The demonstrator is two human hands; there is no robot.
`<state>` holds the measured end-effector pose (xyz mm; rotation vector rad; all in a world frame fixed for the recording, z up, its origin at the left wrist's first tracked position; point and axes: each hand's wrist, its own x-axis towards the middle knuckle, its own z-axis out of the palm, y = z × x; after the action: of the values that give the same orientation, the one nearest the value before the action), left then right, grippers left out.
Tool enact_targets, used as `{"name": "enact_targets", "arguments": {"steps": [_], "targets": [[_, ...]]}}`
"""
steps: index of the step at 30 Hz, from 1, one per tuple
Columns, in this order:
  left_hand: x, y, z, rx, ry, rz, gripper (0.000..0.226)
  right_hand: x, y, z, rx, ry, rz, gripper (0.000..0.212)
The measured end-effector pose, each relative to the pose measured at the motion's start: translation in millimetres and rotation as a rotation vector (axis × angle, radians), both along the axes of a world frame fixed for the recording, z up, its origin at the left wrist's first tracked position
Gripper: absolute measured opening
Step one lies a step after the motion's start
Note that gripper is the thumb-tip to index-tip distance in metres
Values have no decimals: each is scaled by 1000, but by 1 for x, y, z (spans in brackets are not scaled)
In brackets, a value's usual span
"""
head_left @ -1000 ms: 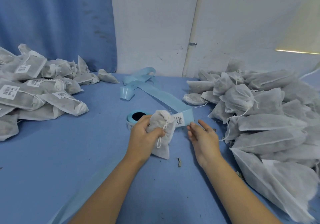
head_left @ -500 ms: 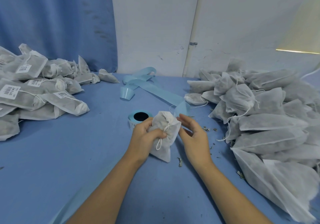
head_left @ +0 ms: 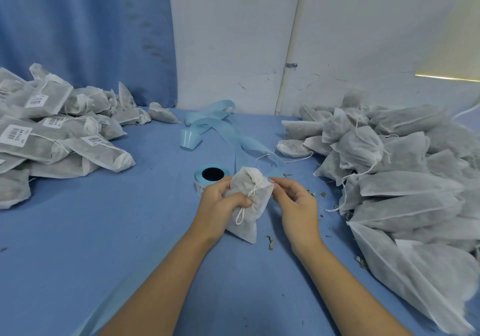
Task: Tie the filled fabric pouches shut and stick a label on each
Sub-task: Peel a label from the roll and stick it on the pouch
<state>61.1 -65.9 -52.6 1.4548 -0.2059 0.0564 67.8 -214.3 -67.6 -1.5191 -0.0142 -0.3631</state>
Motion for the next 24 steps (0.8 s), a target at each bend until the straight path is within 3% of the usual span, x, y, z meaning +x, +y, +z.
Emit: {"name": "enact_targets", "arguments": {"steps": [11,18,20,24], "targets": [[5,-1,-3,-24,23,100,21,3,-9,3,180,27,-240,13],[7,-2,-6,21,-69,130,52,-3,-4,8,171,51,-174,19],[7,-1,-6,-9,-91,123,44,-5,-2,10,172,31,-141,18],[8,1,-4,-92,-80,120,35,-8,0,12,142,-31,-61,37]]}}
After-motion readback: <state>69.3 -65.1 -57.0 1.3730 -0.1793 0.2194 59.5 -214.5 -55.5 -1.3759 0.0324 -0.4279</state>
